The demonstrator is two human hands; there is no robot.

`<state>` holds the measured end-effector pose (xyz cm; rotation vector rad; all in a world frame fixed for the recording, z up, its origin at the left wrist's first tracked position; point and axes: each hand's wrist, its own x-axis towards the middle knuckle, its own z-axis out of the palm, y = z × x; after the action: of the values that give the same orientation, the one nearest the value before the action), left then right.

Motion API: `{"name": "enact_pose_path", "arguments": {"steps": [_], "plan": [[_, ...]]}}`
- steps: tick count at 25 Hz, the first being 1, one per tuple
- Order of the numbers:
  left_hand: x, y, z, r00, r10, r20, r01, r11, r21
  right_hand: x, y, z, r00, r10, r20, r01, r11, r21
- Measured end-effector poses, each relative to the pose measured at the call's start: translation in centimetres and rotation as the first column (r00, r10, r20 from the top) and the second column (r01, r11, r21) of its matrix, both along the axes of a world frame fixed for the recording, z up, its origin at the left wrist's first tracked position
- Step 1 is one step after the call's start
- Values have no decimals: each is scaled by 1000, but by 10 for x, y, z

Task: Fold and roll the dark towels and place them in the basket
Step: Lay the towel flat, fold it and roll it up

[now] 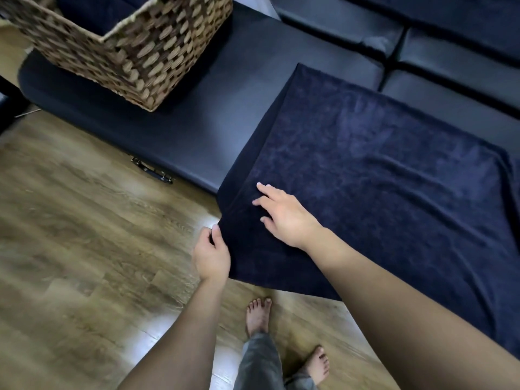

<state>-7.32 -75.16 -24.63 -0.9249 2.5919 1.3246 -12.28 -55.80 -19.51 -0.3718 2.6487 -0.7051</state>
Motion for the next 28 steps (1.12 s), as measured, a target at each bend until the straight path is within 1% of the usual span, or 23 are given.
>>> {"name": "enact_pose_path", "arguments": {"steps": [2, 4, 6, 7, 8, 10, 11, 12, 13, 15, 16, 18, 20, 22, 24, 26, 28], "plan": [[-11, 7, 1, 999, 15, 38, -19, 995, 97, -2, 2, 2, 1000, -31, 2, 31, 999, 23], [-23, 17, 6, 1000, 9, 13, -12, 973, 232, -9, 7, 11, 997, -69, 26, 69, 997, 20], [-38, 30, 18, 1000, -5, -20, 11, 955, 296, -20, 15, 22, 994, -101, 43, 100, 995, 20], [-48, 38, 25, 999, -34, -34, 42, 957, 287, -28, 20, 27, 991, -123, 50, 122, 992, 17], [-58, 44, 30, 996, -74, -42, 82, 969, 232, -36, 25, 31, 988, -143, 62, 142, 990, 20], [-79, 56, 40, 980, -197, -22, 198, 980, 12, -52, 36, 37, 984, -157, 81, 154, 987, 35], [-89, 63, 46, 966, -260, 2, 259, 962, -89, -62, 41, 38, 984, -154, 86, 151, 988, 40], [-98, 69, 52, 955, -297, 22, 296, 943, -150, -73, 45, 39, 984, -154, 92, 150, 988, 46], [-106, 72, 57, 956, -293, 8, 291, 944, -154, -84, 48, 39, 984, -148, 97, 143, 988, 56], [-110, 72, 66, 972, -219, -79, 213, 974, -81, -107, 50, 39, 985, -131, 114, 119, 987, 107], [-109, 65, 65, 974, -192, -123, 183, 980, -81, -119, 51, 39, 983, -131, 131, 112, 983, 146], [-97, 41, 57, 978, -148, -148, 135, 986, -100, -132, 56, 37, 977, -124, 174, 81, 968, 236], [-94, 17, 44, 991, -97, -95, 85, 988, -127, -141, 64, 30, 977, -107, 187, 49, 955, 291], [-99, 8, 37, 995, -94, -34, 84, 968, -238, -147, 67, 27, 983, -96, 157, 42, 946, 320], [-112, 9, 37, 996, -81, -45, 64, 950, -305, -159, 62, 26, 991, -88, 105, 46, 937, 345], [-123, 9, 37, 996, -79, -27, 68, 956, -285, -171, 55, 28, 995, -83, 50, 61, 936, 348], [-130, 7, 34, 998, -64, 29, 69, 965, -253, -187, 49, 28, 999, -27, -22, 33, 942, 334]]}}
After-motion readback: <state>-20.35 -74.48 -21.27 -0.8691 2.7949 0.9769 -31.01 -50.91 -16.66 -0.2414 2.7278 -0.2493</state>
